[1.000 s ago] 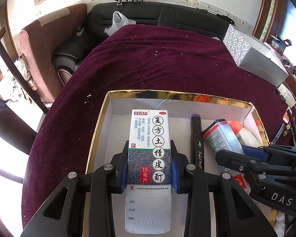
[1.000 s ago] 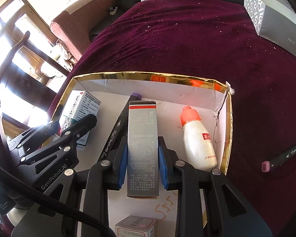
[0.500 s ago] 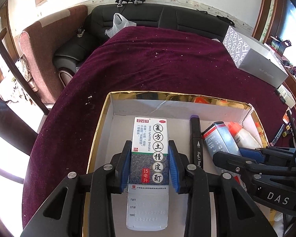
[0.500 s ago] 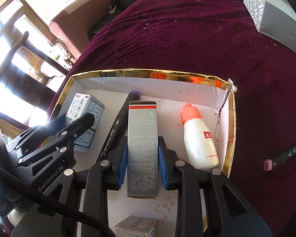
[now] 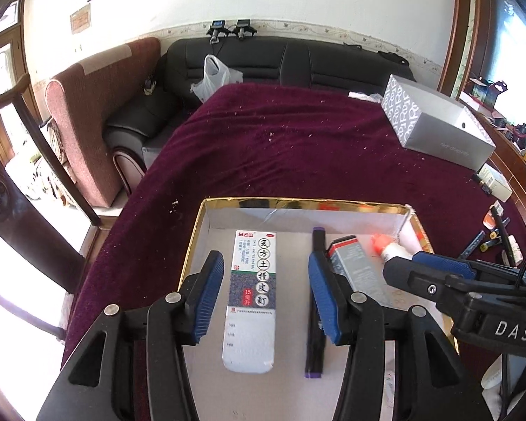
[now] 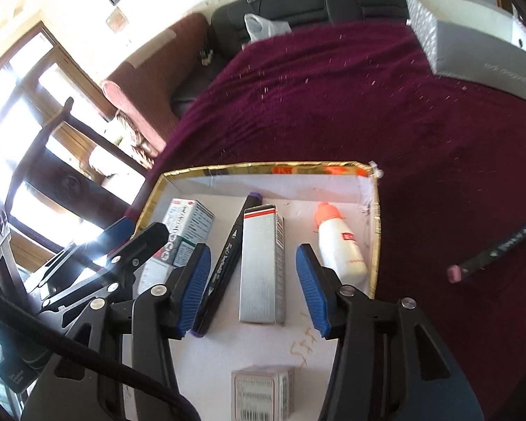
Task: Organize objects
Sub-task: 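Lower both boxes into the tray and open both tools, then move both open tools back toward the items on the cloth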
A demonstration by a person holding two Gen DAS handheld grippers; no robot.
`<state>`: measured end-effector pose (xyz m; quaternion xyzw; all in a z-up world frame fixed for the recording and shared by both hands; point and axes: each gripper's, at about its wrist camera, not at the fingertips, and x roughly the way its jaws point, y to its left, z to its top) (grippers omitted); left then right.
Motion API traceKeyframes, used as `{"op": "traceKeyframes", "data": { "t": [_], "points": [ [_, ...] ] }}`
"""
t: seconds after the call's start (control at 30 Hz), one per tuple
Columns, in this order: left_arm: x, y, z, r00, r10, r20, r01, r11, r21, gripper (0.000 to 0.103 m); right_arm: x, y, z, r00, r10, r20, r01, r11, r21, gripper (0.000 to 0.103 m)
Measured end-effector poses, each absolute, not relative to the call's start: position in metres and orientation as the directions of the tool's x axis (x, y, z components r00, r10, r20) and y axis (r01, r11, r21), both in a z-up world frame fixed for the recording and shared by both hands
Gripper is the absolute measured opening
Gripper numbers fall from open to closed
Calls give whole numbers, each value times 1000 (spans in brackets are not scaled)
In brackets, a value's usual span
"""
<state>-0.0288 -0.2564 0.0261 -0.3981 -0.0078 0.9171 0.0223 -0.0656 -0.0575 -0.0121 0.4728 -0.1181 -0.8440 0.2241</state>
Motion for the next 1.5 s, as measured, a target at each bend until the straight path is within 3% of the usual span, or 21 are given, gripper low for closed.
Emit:
{"op": "traceKeyframes", "data": {
  "t": [0.27,0.47,0.53,0.57,0.6,0.63,0.67,0.7,0.8,0.9,1.1,1.3,1.5],
  "points": [
    [17,-231,61,-737,96,-669,-75,-995,-60,52,-14,-5,17,-573,-435,-695,233,-899,370,66],
    [44,-204,84,-741,232,-630,-161,-972,-169,52,35,54,58,-728,-256,-637,160,-966,205,66],
    [51,-196,94,-745,279,-605,-187,-959,-211,52,59,74,80,-804,-178,-568,123,-983,134,75],
    [53,-193,99,-749,297,-592,-197,-953,-229,52,71,83,91,-840,-134,-525,94,-990,102,86],
    [56,-192,104,-753,316,-577,-208,-946,-248,52,84,94,101,-877,-92,-473,61,-995,79,89],
    [58,-192,111,-760,335,-556,-218,-939,-268,52,95,105,108,-905,-65,-421,37,-997,75,90],
    [62,-193,117,-771,348,-534,-225,-932,-282,52,103,118,111,-920,-59,-388,25,-996,91,100],
    [67,-195,125,-784,358,-508,-233,-927,-294,52,109,131,112,-924,-63,-377,16,-992,125,103],
    [83,-203,149,-838,338,-428,-226,-929,-292,62,97,168,99,-865,-159,-475,34,-965,261,103],
    [96,-210,170,-878,306,-368,-210,-938,-277,64,88,197,77,-819,-204,-536,7,-938,347,103],
    [105,-216,201,-920,231,-316,-155,-956,-248,65,87,234,70,-858,-85,-507,-105,-936,336,103],
    [102,-211,205,-926,181,-331,-108,-968,-228,65,80,271,64,-880,74,-468,-238,-923,301,103],
    [113,-199,197,-933,135,-335,-64,-975,-214,65,69,314,38,-878,96,-469,-289,-887,360,103]
  ]
}}
